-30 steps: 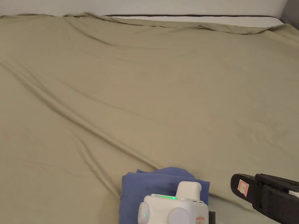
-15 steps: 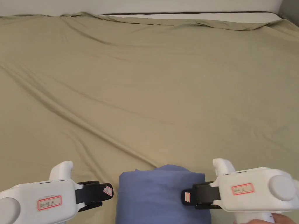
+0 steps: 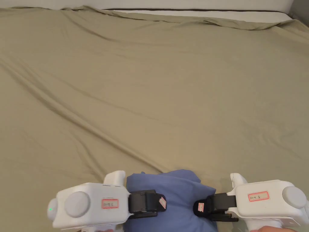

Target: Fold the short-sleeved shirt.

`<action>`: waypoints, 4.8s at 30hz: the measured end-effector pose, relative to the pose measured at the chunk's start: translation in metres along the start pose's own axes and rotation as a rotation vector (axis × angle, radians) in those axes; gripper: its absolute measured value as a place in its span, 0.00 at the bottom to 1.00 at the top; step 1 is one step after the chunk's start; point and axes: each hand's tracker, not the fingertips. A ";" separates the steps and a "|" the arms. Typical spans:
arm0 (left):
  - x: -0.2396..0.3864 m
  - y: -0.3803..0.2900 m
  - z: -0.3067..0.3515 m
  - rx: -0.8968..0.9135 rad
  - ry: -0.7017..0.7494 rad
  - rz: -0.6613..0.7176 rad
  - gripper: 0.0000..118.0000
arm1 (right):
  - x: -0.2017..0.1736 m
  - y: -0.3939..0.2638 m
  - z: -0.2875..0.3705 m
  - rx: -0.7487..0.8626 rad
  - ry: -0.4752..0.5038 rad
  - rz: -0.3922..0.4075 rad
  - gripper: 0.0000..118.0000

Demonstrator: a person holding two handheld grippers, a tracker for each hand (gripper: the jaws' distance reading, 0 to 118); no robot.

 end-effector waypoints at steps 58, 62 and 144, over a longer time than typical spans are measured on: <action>0.185 -0.034 0.284 1.031 0.567 -0.346 0.04 | -0.265 0.003 0.242 1.064 -0.542 0.642 0.03; 0.225 -0.006 0.238 1.053 0.576 -0.422 0.04 | -0.292 0.014 0.239 1.105 -0.562 0.701 0.03; 0.287 -0.008 0.227 1.056 0.534 -0.451 1.00 | -0.355 -0.015 0.228 1.109 -0.706 0.536 1.00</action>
